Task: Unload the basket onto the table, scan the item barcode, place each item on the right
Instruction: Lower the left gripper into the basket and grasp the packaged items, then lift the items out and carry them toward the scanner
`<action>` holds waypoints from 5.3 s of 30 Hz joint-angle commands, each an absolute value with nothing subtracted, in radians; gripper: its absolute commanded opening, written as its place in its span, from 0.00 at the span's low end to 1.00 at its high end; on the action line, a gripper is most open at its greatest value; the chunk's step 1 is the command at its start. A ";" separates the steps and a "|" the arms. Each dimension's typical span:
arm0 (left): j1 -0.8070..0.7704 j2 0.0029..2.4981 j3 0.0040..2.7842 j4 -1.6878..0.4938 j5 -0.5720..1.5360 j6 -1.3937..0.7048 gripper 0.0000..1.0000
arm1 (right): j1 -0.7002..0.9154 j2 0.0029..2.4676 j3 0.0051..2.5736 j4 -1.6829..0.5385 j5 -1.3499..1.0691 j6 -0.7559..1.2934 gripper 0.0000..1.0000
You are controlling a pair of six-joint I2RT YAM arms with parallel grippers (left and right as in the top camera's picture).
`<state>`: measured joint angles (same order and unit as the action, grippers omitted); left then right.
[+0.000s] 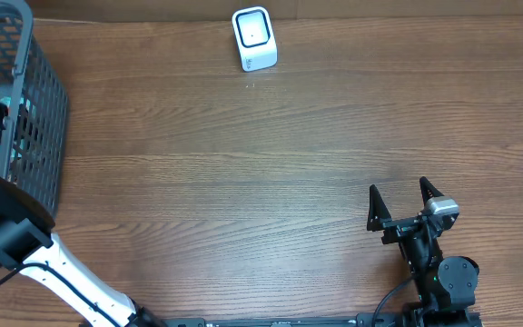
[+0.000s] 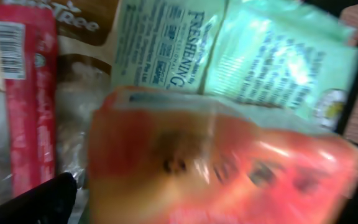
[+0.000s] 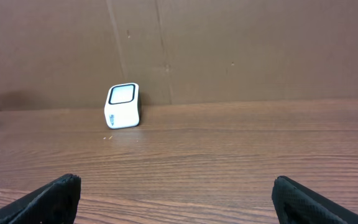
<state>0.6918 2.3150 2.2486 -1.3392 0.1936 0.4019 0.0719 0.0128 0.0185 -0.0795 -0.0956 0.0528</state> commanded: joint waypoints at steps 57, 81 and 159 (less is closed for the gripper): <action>0.693 2.234 2.801 -1.489 0.202 0.210 0.39 | 0.066 0.003 0.008 -0.077 -0.083 0.060 1.00; 0.402 1.839 2.816 -1.689 0.308 0.013 0.36 | 0.066 0.003 0.008 -0.077 -0.083 0.060 1.00; -0.881 1.987 1.475 -0.698 0.072 -0.360 0.62 | 0.066 0.003 0.008 -0.077 -0.083 0.060 1.00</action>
